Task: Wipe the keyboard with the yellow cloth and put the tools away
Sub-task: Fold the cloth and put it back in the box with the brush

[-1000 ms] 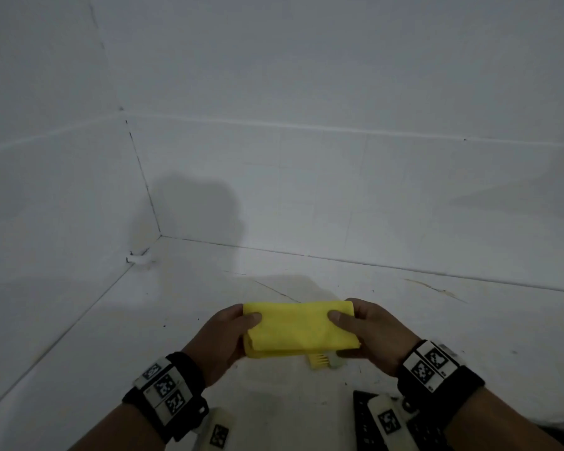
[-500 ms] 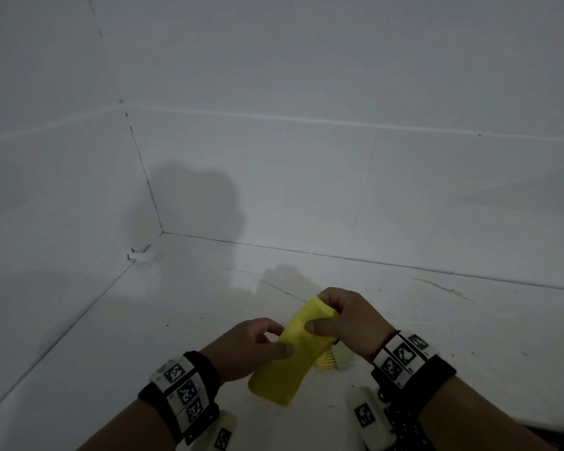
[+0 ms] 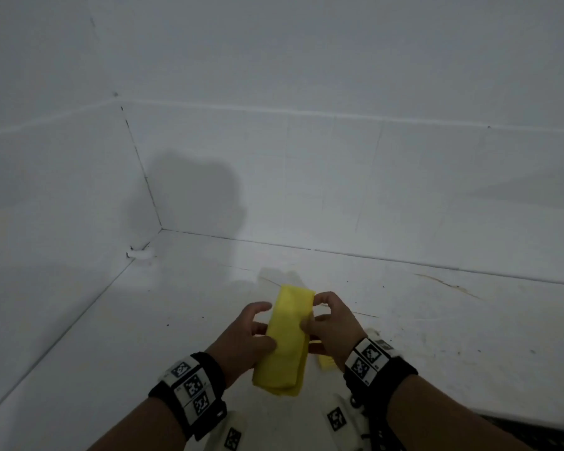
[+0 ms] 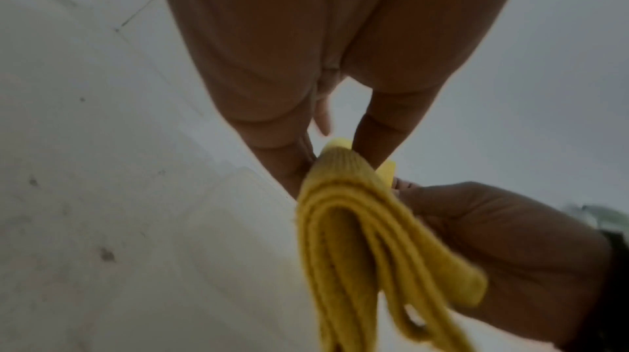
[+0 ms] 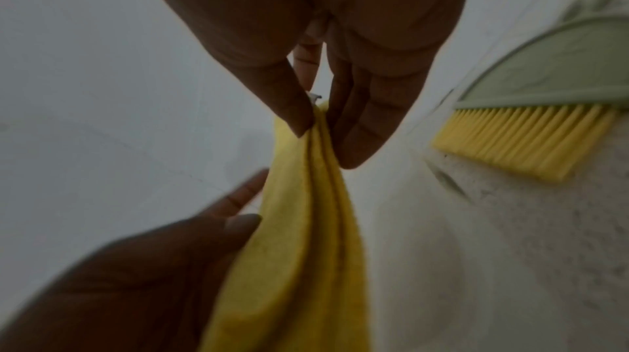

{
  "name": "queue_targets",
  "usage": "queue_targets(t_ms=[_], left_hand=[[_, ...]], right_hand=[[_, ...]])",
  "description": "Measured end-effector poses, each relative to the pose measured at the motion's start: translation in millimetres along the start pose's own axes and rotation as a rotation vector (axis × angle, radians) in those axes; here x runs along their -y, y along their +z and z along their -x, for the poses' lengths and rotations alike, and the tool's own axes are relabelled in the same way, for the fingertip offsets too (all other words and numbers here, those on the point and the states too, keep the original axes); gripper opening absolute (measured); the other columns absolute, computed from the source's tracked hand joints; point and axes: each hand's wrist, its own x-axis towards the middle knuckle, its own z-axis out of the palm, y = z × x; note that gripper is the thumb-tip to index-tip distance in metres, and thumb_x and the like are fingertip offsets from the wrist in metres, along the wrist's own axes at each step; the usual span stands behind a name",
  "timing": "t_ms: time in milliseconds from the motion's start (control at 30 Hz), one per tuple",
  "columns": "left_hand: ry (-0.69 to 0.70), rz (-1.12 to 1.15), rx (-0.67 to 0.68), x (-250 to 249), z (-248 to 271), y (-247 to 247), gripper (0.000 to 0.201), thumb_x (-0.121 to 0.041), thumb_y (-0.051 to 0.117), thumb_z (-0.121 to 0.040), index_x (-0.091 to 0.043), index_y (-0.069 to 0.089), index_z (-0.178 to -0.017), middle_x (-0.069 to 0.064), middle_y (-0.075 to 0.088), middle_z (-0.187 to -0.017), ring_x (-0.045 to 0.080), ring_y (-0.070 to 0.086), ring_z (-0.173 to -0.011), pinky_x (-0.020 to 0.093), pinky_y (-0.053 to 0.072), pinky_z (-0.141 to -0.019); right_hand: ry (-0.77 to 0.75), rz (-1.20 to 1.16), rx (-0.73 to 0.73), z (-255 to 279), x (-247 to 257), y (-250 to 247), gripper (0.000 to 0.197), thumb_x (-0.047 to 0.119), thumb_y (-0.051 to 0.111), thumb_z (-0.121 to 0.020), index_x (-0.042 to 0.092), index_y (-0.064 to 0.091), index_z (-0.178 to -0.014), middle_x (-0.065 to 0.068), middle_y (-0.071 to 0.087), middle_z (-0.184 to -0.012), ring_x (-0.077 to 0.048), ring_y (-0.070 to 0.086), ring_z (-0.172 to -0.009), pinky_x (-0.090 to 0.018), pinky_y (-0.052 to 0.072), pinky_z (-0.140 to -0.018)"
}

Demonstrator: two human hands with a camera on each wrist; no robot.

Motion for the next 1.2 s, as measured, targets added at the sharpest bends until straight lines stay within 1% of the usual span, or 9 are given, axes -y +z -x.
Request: queue_targets(t_ms=[100,300,500,600,667,733,800,1000,1200], left_hand=[[0.12,-0.373,-0.032,5.1,-11.6,-5.7,0.051,-0.006,0.068,-0.09,-0.034,0.056,-0.131,0.008,0.063,-0.127,0.022,0.067,-0.107,0.043,0.061,-0.093],[0.043,-0.984,0.067,15.9,-26.6,-1.0,0.068,-0.044,0.064,-0.096,-0.029,0.037,-0.156,0.004,0.047,-0.146,0.023,0.048,-0.131,0.04,0.043,-0.112],[0.145,-1.273,-0.014,17.3,-22.9,13.6,0.04,-0.049,0.061,-0.096,-0.024,0.069,-0.127,0.003,0.052,-0.129,0.023,0.052,-0.119,0.041,0.053,-0.099],[0.223,-1.188,-0.182,28.2,-12.5,5.1,0.035,-0.047,0.048,-0.104,-0.022,0.071,-0.112,0.0,0.056,-0.115,0.018,0.055,-0.108,0.034,0.053,-0.091],[0.252,-1.034,-0.29,42.3,-2.8,-6.4,0.037,-0.052,0.044,-0.102,-0.024,0.067,-0.105,-0.004,0.057,-0.103,0.015,0.058,-0.096,0.031,0.052,-0.084],[0.182,-0.859,-0.345,55.7,11.0,-14.9,0.032,-0.057,0.048,-0.099,-0.029,0.058,-0.112,-0.01,0.06,-0.091,0.01,0.06,-0.084,0.027,0.051,-0.076],[0.076,-0.71,-0.325,65.3,18.0,-17.4,0.036,-0.053,0.056,-0.1,-0.031,0.054,-0.128,-0.008,0.067,-0.082,0.005,0.063,-0.079,0.024,0.05,-0.073],[0.101,-0.61,-0.249,75.3,13.9,-13.6,0.049,-0.038,0.057,-0.103,-0.027,0.051,-0.151,-0.012,0.064,-0.084,0.006,0.059,-0.083,0.024,0.05,-0.093],[0.101,-0.564,-0.243,78.9,12.1,-14.3,0.049,-0.036,0.058,-0.103,-0.027,0.052,-0.151,-0.011,0.06,-0.072,0.004,0.056,-0.073,0.026,0.053,-0.093]], right_hand=[[-0.106,0.273,-0.094,-10.9,-8.4,10.7,0.032,0.008,0.068,-0.084,0.028,0.047,-0.096,-0.023,0.069,-0.083,-0.04,0.071,-0.073,-0.053,0.061,-0.058],[-0.143,0.829,-0.11,-28.9,-20.9,22.1,0.035,0.021,0.06,-0.078,0.032,0.033,-0.098,-0.002,0.062,-0.074,-0.022,0.061,-0.061,-0.037,0.053,-0.052],[-0.29,1.252,-0.084,-29.2,-26.0,33.8,0.039,0.028,0.06,-0.084,0.026,0.039,-0.118,-0.004,0.05,-0.114,-0.026,0.053,-0.104,-0.039,0.052,-0.077],[-0.417,1.365,0.064,-30.4,-27.6,41.0,0.047,0.043,0.054,-0.087,0.022,0.047,-0.128,-0.005,0.048,-0.128,-0.027,0.044,-0.117,-0.043,0.046,-0.095],[-0.343,1.473,0.227,-34.1,-29.2,44.8,0.069,0.063,0.048,-0.084,0.021,0.043,-0.138,-0.008,0.045,-0.14,-0.032,0.04,-0.13,-0.054,0.03,-0.111],[-0.217,1.586,0.328,-38.9,-31.3,47.7,0.092,0.078,0.043,-0.077,0.02,0.033,-0.147,-0.01,0.035,-0.153,-0.034,0.031,-0.142,-0.064,0.004,-0.118],[-0.148,1.644,0.357,-44.5,-33.0,47.9,0.103,0.084,0.043,-0.074,0.019,0.025,-0.152,-0.012,0.025,-0.16,-0.033,0.024,-0.148,-0.065,-0.008,-0.117],[-0.156,1.811,0.37,-50.5,-42.0,46.8,0.113,0.084,0.043,-0.077,0.014,0.003,-0.157,-0.017,0.007,-0.165,-0.034,0.008,-0.152,-0.066,-0.015,-0.114],[-0.271,1.711,0.378,-49.9,-25.0,47.0,0.101,0.078,0.041,-0.084,0.011,0.017,-0.155,-0.016,0.024,-0.16,-0.035,0.023,-0.146,-0.06,0.0,-0.121]])
